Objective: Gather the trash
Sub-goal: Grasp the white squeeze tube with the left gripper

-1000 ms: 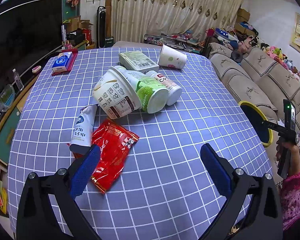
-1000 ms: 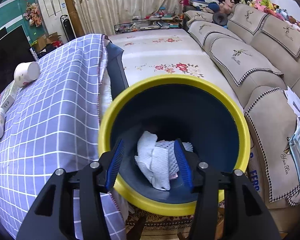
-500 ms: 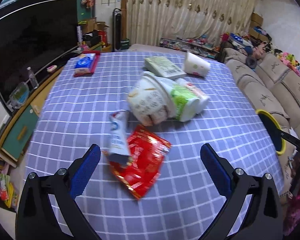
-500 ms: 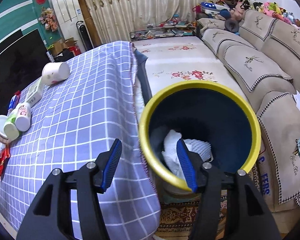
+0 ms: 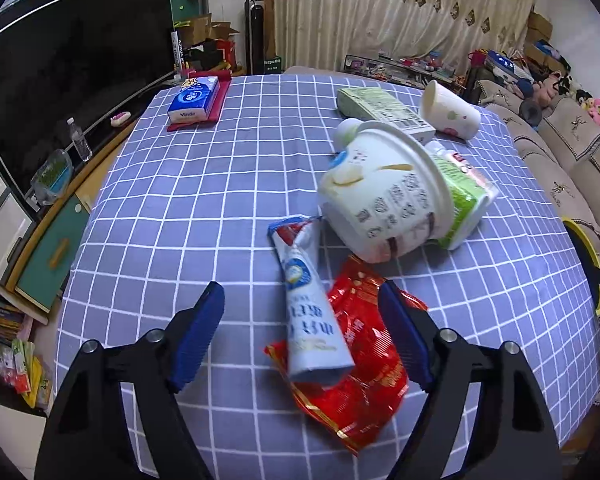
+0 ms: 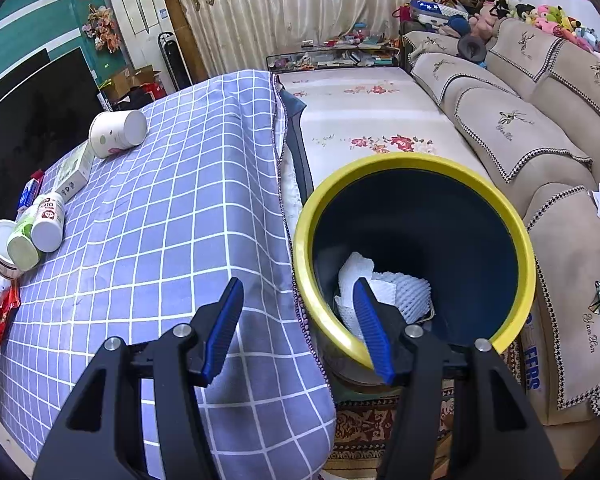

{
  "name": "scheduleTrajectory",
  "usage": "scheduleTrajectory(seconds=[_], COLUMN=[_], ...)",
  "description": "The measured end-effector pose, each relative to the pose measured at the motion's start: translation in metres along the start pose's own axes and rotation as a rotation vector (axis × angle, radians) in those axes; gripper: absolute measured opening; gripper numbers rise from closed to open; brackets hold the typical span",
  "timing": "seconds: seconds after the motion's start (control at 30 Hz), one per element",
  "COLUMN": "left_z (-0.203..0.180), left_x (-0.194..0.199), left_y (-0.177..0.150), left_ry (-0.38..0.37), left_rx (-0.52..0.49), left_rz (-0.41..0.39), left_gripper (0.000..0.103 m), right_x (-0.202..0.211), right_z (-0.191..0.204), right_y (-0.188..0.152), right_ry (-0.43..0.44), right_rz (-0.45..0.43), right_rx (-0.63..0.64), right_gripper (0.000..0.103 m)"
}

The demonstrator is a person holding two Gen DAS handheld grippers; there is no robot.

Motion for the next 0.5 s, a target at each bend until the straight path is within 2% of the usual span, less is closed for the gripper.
scheduleTrajectory(seconds=[0.13, 0.17, 0.3, 0.5], left_z=[0.0, -0.001, -0.001, 0.003], left_x=[-0.01, -0.014, -0.027, -0.036], left_y=[0.004, 0.004, 0.005, 0.008], left_ry=[0.008, 0.008, -0.019, -0.023], left_rx=[-0.018, -0.027, -0.018, -0.004], left_rz=[0.015, 0.027, 0.07, 0.076], left_gripper=[0.065, 0.059, 0.049, 0.033], right_x=[-0.004, -0.005, -0.006, -0.008], right_z=[0.002, 0.003, 0.003, 0.003], right_y=[0.0, 0.0, 0.0, -0.001], right_ry=[0.003, 0.003, 0.003, 0.004], right_rz=[0.006, 0.007, 0.011, 0.019], right_rx=[0.003, 0.005, 0.006, 0.008], right_gripper=[0.054, 0.054, 0.054, 0.054])
Point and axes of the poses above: each gripper's, at about its wrist camera, not at the fingertips, and x roughly against the way its jaws point, z to its left, y to its top, the point moved 7 cm from there along -x, roughly the way its jaws point, and after that the axes turned 13 degrees about y, right-handed, at the moved point
